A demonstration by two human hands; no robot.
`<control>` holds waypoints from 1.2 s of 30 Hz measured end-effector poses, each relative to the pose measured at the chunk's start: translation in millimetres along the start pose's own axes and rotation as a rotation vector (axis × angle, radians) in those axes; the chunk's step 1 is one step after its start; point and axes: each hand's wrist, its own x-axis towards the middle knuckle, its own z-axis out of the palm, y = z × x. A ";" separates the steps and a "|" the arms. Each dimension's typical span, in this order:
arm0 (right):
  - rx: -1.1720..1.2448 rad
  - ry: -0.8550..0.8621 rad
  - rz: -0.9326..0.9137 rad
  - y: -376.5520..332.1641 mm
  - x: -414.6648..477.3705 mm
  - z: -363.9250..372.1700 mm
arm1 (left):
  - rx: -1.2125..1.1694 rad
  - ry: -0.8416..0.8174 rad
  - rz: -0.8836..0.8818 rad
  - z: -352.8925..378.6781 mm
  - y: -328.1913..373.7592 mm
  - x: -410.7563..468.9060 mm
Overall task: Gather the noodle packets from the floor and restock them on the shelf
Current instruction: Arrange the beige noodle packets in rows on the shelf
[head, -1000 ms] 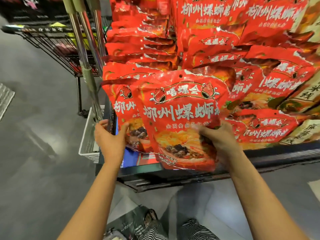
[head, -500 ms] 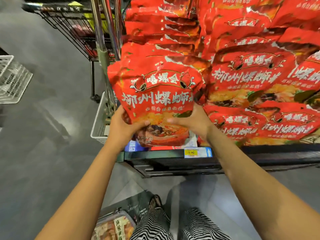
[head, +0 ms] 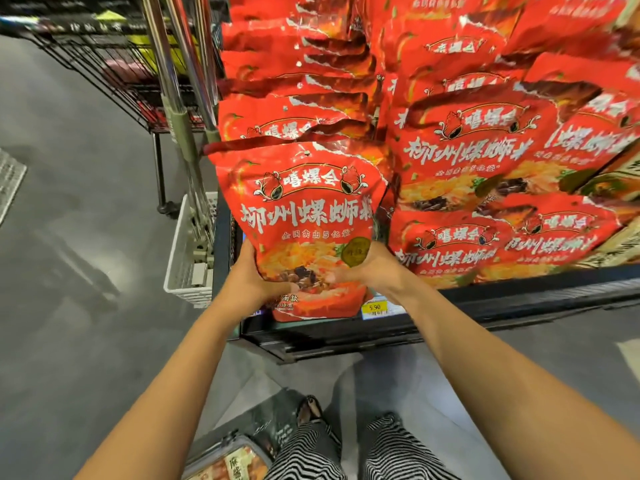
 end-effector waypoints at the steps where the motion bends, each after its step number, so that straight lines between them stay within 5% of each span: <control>1: -0.022 -0.005 0.002 -0.7 -1.7 0.3 | 0.037 0.010 0.000 2.1 -0.2 -1.7; 8: -0.105 0.086 -0.068 -9.1 4.2 0.7 | 0.120 0.186 0.065 9.1 -3.3 1.5; 19: -0.090 0.179 0.015 8.5 -1.3 8.7 | 0.160 0.122 -0.045 5.2 -6.1 0.0; 26: -0.173 0.284 0.030 24.4 -20.8 11.7 | -0.018 0.405 -0.122 -6.1 -15.1 -20.9; 36: -0.338 0.354 -0.043 59.7 -90.6 9.6 | 0.238 0.632 -0.237 34.4 -40.6 -125.9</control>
